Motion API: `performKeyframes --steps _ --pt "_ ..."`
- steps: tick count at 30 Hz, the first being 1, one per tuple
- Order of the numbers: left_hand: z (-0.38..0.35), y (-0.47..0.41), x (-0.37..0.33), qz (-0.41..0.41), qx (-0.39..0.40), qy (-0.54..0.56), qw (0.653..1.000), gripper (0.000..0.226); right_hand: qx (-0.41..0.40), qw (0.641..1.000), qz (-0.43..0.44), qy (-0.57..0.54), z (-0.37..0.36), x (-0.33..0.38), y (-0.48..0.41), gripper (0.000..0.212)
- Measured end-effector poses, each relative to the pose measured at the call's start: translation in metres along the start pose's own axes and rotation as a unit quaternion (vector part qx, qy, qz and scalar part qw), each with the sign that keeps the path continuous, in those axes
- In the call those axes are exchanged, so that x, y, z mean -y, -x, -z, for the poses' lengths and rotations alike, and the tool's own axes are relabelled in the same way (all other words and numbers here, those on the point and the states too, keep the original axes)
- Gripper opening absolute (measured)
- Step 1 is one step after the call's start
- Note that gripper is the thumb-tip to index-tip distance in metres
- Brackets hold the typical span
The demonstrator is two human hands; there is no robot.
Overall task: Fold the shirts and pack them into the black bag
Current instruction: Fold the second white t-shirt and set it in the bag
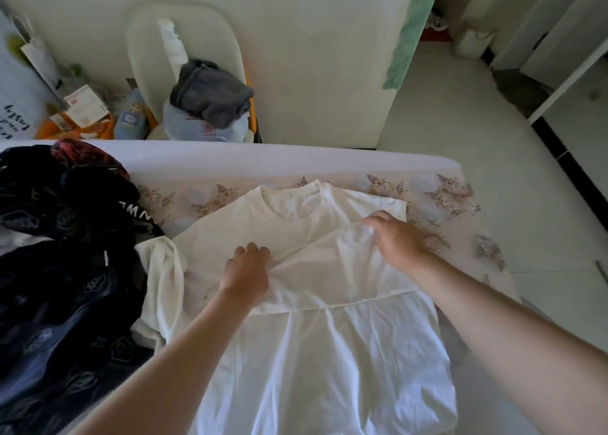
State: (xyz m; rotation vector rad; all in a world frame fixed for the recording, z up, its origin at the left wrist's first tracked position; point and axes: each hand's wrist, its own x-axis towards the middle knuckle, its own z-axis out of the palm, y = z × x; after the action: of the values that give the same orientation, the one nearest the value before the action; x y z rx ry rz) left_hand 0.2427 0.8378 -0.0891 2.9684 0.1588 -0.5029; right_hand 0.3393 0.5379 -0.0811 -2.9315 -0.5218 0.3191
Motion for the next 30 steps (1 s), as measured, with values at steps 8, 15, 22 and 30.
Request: performKeyframes --steps 8,15,22,30 --pt "0.012 -0.01 0.041 -0.018 0.077 0.146 0.986 0.014 0.001 0.996 -0.012 0.083 -0.008 0.003 -0.034 0.022" --pt "0.007 0.012 0.057 -0.066 -0.002 0.058 0.996 0.029 -0.096 0.988 -0.049 0.115 -0.018 0.03 -0.019 0.062" --pt "-0.019 0.041 0.052 -0.088 -0.075 0.039 0.993 0.036 -0.062 0.988 0.142 0.001 -0.058 0.09 0.002 0.081" --pt "0.025 0.026 0.068 0.175 -0.182 0.182 0.95 0.022 -0.06 0.989 0.11 -0.085 -0.057 0.09 0.006 0.083"
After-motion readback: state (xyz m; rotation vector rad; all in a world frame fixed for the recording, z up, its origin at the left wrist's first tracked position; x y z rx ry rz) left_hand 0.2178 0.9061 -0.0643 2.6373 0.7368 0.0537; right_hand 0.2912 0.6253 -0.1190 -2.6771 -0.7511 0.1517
